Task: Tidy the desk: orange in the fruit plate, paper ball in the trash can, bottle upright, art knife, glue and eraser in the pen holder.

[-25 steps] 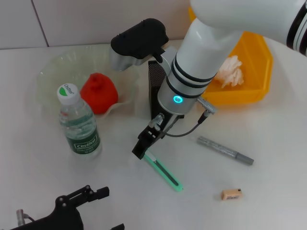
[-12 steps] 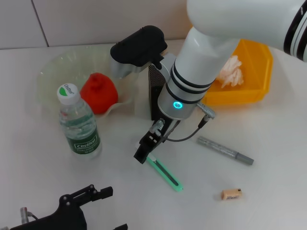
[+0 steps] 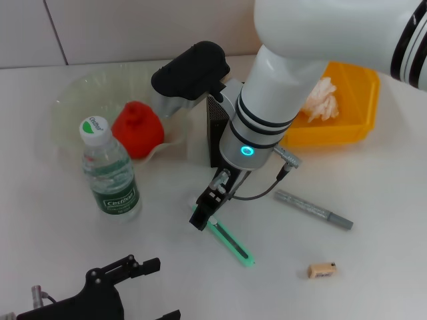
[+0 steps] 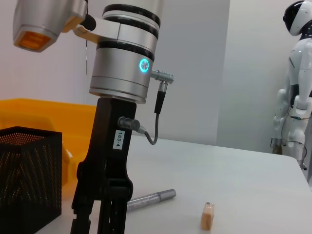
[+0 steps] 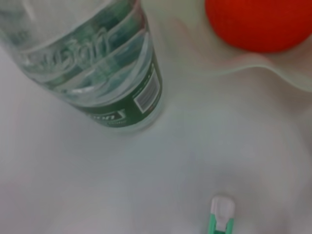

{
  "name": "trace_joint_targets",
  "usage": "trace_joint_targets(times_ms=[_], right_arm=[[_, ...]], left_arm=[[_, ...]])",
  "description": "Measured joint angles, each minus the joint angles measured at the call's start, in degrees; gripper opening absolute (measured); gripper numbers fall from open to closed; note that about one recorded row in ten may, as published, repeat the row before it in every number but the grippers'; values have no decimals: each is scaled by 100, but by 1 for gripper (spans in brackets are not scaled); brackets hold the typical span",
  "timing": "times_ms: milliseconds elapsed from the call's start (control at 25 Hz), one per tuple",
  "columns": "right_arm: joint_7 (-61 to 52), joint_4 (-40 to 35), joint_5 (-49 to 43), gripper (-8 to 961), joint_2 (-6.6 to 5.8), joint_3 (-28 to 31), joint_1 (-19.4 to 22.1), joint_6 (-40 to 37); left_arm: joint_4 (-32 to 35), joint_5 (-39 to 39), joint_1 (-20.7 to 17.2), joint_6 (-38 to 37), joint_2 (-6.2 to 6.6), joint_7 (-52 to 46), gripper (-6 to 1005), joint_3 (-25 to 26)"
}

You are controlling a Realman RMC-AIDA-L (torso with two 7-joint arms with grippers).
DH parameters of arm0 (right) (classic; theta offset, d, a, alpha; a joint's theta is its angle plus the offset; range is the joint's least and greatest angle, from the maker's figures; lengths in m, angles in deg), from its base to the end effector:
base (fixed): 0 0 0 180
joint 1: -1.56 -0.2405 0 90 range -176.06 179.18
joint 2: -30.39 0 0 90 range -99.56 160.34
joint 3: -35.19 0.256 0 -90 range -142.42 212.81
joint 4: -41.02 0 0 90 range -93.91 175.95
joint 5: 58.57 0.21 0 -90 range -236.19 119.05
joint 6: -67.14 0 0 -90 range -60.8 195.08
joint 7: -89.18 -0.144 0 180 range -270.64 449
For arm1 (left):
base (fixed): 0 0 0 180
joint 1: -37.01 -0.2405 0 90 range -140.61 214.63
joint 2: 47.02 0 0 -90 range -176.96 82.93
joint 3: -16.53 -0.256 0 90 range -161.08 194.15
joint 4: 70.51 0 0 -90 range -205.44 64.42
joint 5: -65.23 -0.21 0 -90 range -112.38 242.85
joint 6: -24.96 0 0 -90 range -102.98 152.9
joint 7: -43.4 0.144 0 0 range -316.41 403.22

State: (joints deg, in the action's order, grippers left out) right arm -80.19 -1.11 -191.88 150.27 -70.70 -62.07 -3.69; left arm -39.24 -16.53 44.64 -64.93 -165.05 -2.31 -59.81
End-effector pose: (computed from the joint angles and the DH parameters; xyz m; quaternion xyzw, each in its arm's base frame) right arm 0.1040 0.3727 -0.1204 -0.8983 0.3432 -0.2415 0.1306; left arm -0.3005 0.1985 -0.0550 -0.9409 -0.0955 -0.3018 0.1202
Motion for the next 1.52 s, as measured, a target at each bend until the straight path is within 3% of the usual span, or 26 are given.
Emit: trace_joint_targets(times_ms=[400, 600, 800, 1520], right_arm=[[0, 3, 78, 782, 0, -9, 5, 2], [0, 3, 81, 599, 0, 9, 8, 2], [0, 3, 133, 537, 0, -14, 33, 3], [-3, 56, 140, 529, 0, -37, 18, -29]], left_arm=[[-8, 4, 2, 7, 0, -3, 787, -13], [-8, 3, 2, 7, -3, 2, 787, -21], [-52, 3, 26, 7, -9, 23, 787, -21], [-77, 3, 95, -11, -18, 35, 787, -38]])
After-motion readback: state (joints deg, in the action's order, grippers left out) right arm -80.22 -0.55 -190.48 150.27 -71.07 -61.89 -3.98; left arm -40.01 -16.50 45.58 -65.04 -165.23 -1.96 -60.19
